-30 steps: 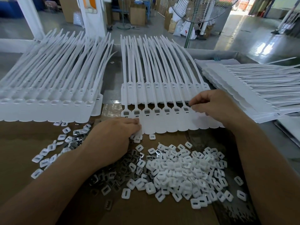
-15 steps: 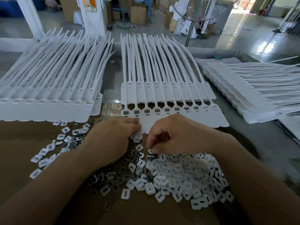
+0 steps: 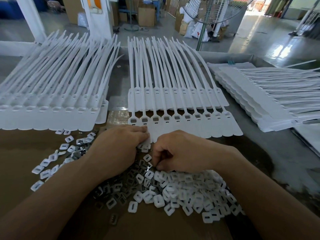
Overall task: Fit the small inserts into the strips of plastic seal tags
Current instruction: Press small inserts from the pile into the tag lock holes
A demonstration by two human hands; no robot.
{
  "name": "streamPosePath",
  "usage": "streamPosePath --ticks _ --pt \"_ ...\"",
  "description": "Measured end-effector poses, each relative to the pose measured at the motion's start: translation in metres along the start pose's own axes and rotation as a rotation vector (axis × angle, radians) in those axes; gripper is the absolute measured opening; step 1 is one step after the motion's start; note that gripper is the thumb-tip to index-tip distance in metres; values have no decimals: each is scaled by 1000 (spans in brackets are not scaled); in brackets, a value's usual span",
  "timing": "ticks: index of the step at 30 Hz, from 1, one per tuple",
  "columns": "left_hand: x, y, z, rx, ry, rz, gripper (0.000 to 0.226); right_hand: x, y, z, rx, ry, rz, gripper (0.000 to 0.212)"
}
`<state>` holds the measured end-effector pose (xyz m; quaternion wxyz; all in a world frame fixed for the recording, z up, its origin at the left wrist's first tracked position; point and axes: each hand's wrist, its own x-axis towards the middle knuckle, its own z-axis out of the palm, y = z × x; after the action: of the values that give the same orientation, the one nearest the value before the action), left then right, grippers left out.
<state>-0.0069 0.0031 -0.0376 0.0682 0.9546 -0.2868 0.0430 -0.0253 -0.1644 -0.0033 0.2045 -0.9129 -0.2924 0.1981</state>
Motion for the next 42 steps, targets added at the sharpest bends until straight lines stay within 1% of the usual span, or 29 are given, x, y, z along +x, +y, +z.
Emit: streamPosePath --ticks 5,13,15,17,20,22,26,30,32,35,38,40,42 --pt "-1 -1 0 0 -8 0 56 0 -2 1 -22 21 15 8" --pt "0 1 -2 -13 -4 -1 56 0 -3 1 -231 -45 13 15" --pt "1 2 -2 -10 -6 -2 56 -1 -3 1 -266 -76 5 12" --pt "1 1 -2 -7 -12 -7 57 -2 -3 -1 -219 -104 -6 3" --pt "1 1 -3 -3 -26 -15 58 -5 4 -7 -115 -104 3 24" --pt "1 2 -4 3 -29 -16 58 -7 9 -10 -32 -46 14 25" --pt "0 1 -4 4 -25 -2 56 -7 17 -16 232 193 40 24" --pt "3 0 -3 -3 -23 -2 55 -10 32 -27 247 350 102 28" --pt "5 0 -2 -6 -24 -3 56 -12 48 -34 246 454 166 25" --pt "1 -2 -1 -16 -18 -1 58 -15 79 -43 184 648 326 20" --pt "2 -2 0 -25 7 5 59 -24 105 -48 287 813 481 21" --pt "5 -2 0 -28 16 11 59 -30 114 -48 354 857 521 21" --pt "6 -2 1 -35 23 8 59 -32 117 -48 370 842 531 23"
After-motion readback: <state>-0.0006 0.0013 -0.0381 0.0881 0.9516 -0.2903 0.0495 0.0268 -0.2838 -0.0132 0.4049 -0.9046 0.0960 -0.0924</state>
